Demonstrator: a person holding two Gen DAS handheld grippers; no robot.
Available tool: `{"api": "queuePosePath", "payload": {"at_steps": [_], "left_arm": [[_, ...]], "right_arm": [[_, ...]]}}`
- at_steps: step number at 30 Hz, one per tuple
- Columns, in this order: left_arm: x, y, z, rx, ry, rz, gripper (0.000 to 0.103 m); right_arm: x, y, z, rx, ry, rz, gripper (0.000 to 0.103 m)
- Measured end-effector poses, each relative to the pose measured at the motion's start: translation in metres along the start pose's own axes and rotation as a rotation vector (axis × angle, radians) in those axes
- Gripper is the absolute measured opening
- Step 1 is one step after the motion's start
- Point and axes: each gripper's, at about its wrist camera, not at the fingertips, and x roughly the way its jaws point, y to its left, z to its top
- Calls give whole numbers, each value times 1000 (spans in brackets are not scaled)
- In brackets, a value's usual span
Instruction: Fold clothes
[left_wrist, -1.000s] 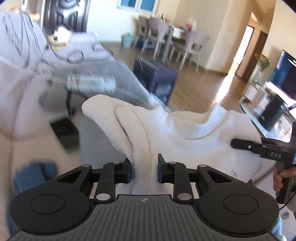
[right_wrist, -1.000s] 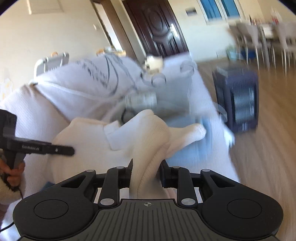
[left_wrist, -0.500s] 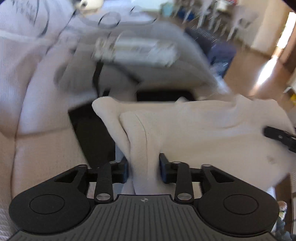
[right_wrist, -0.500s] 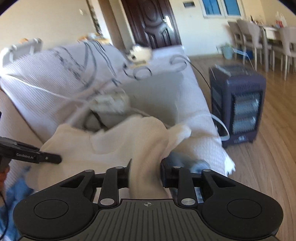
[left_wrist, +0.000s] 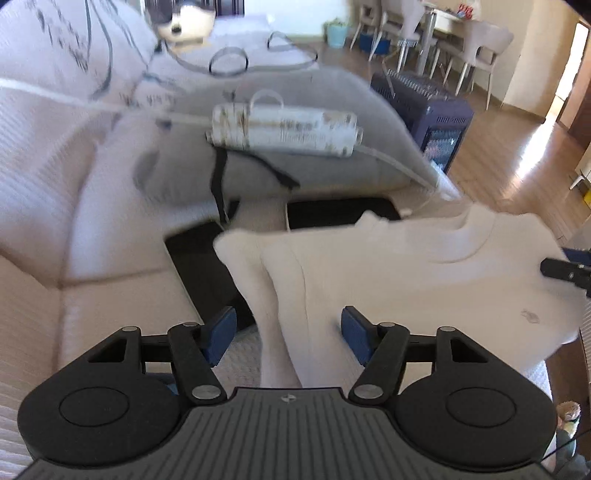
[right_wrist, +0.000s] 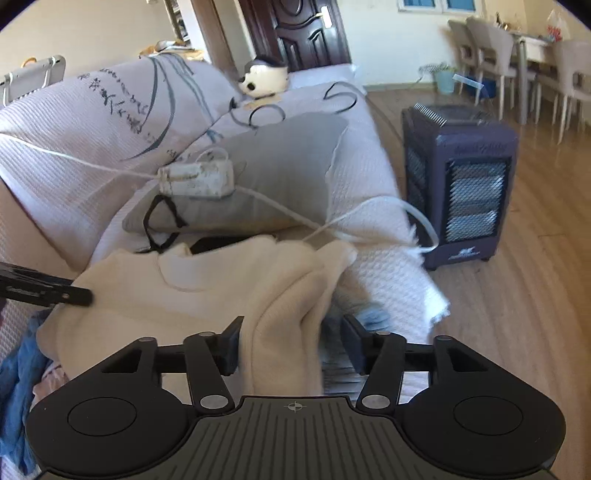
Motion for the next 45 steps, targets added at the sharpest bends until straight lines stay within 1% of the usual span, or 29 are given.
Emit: {"api": "queuePosePath", "payload": {"at_steps": [3,4,5,6,7,8,9,11,14,16,20,24,25,28,33,37,39,40,43,44,45], "left_arm": [[-33,-1,2,8,-76,-28,52],[-40,-4,1,14,-94,-49,45],[-47,-8,1,20,-111,-71,41],[-54,-11,1,26,-128,-94,35],[-61,-15,0,32,-145,-116,31],[-62,-21,-1,44,-149,-130,28],[-58,-25,-3,47,-136,-135,28],[-44,-32,-8,44,-96,-152,25],[-17,-38,-21,35,-17,-138,25],[-3,-38,-30,39,13,-80,24],[19,-28,-42,-31,46,-113,23],[35,-16,-41,-111,68,-145,23],[37,-15,-40,-122,70,-149,23],[41,-19,-40,-109,68,-136,24],[47,-23,-37,-101,72,-121,24],[47,-29,-34,-60,84,-95,24],[45,-31,-34,-50,88,-80,24],[42,-33,-35,-42,82,-72,24],[29,-36,-39,-46,50,-59,25],[22,-36,-42,-60,33,-67,30],[15,-36,-45,-74,20,-80,33]], "right_arm": [[-23,2,7,-22,-40,-15,57],[-30,4,9,-31,-54,-14,57],[-37,9,10,-49,-75,-3,56],[-45,13,10,-65,-95,9,48],[-51,19,10,-77,-108,23,33],[-53,25,9,-84,-113,33,29],[-55,31,8,-90,-118,41,26],[-52,37,3,-93,-109,36,24],[-40,40,-13,-100,-67,22,24],[-33,39,-25,-102,-40,2,21],[-14,28,-39,-75,20,-39,21],[7,24,-47,-71,48,-61,20],[9,22,-47,-62,51,-60,20],[13,20,-46,-37,62,-58,19],[14,30,-53,-74,41,-104,19],[10,35,-59,-86,6,-118,21],[1,37,-61,-83,-17,-115,22],[-3,38,-62,-75,-30,-112,23],[-30,37,-65,59,-85,-61,25],[-41,39,-68,91,-106,-43,25],[-51,46,-73,90,-111,-28,26]]}}
